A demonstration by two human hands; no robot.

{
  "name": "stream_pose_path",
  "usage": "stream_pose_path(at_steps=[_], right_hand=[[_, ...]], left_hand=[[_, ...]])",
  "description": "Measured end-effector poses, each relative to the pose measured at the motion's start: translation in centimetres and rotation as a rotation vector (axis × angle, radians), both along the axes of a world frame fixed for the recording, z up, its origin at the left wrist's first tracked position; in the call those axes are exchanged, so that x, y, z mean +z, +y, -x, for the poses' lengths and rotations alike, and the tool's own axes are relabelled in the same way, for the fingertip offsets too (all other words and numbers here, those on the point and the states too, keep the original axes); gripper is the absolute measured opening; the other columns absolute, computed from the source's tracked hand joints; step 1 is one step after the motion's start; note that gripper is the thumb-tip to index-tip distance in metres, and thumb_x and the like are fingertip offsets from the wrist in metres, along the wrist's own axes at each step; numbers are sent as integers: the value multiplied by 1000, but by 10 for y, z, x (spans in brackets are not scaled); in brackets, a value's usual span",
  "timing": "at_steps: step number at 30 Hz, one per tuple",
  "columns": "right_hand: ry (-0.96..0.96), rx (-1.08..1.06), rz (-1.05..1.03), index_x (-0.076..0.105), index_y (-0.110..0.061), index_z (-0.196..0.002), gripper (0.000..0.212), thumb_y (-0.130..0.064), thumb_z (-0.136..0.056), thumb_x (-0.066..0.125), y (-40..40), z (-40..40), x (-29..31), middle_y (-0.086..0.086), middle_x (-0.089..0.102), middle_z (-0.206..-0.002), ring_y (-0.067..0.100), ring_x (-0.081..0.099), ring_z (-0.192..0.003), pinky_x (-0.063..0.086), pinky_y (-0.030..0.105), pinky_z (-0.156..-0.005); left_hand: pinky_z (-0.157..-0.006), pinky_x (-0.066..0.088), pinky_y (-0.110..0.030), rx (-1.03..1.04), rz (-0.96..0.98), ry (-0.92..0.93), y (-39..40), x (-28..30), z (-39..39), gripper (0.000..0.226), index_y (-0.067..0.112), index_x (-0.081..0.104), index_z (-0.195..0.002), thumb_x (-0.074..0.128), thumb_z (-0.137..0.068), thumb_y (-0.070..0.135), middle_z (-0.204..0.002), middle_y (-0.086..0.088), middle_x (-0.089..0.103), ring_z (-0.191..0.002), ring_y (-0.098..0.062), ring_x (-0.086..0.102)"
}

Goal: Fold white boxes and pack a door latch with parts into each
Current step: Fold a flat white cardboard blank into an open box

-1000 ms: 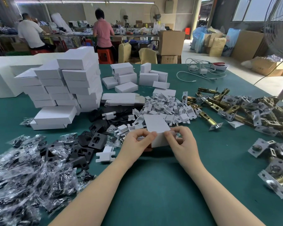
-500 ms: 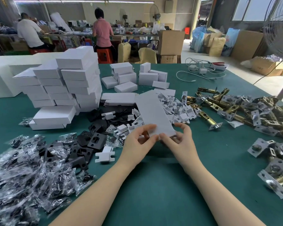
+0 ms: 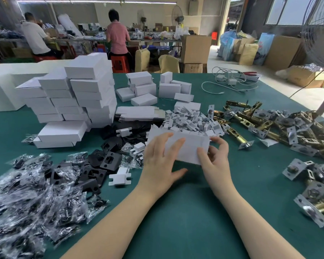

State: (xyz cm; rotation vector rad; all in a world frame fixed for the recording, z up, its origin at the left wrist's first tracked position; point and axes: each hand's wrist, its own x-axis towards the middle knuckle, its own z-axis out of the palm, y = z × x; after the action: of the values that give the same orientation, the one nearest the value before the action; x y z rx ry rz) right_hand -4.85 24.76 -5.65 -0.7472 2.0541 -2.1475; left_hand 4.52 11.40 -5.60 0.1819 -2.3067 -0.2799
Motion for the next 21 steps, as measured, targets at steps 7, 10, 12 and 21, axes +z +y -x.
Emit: stream_pose_path(at_steps=[7, 10, 12, 21], right_hand=[[119, 3, -71, 51, -55, -116, 30, -32, -97, 57, -5, -12, 2, -29, 65, -105, -8, 59, -95, 42, 5, -75], [65, -21, 28, 57, -48, -118, 27, -34, -95, 58, -4, -13, 4, -39, 65, -103, -14, 57, -84, 44, 4, -73], [11, 7, 83, 61, -44, -117, 27, -27, -96, 59, -5, -13, 4, -33, 68, -102, -11, 56, -82, 46, 7, -73], [-85, 37, 178, 68, -46, -101, 26, -21, -95, 62, -5, -13, 7, -27, 69, -86, -10, 57, -74, 43, 6, -64]], left_hand=[[-110, 7, -29, 20, -121, -104, -5, 0, -3, 89, 23, 46, -141, 78, -59, 37, -136, 0, 52, -132, -22, 40], [-102, 19, -32, 44, -117, -28, -4, -1, 0, 90, 21, 49, -134, 86, -53, 35, -129, -4, 57, -120, -22, 45], [-99, 21, -32, 57, -94, -4, -4, -1, 0, 93, 26, 44, -133, 89, -52, 35, -127, -4, 58, -119, -22, 46], [-99, 21, -34, 70, -59, 5, -7, 0, -1, 91, 28, 40, -132, 85, -53, 29, -127, -3, 57, -118, -19, 40]])
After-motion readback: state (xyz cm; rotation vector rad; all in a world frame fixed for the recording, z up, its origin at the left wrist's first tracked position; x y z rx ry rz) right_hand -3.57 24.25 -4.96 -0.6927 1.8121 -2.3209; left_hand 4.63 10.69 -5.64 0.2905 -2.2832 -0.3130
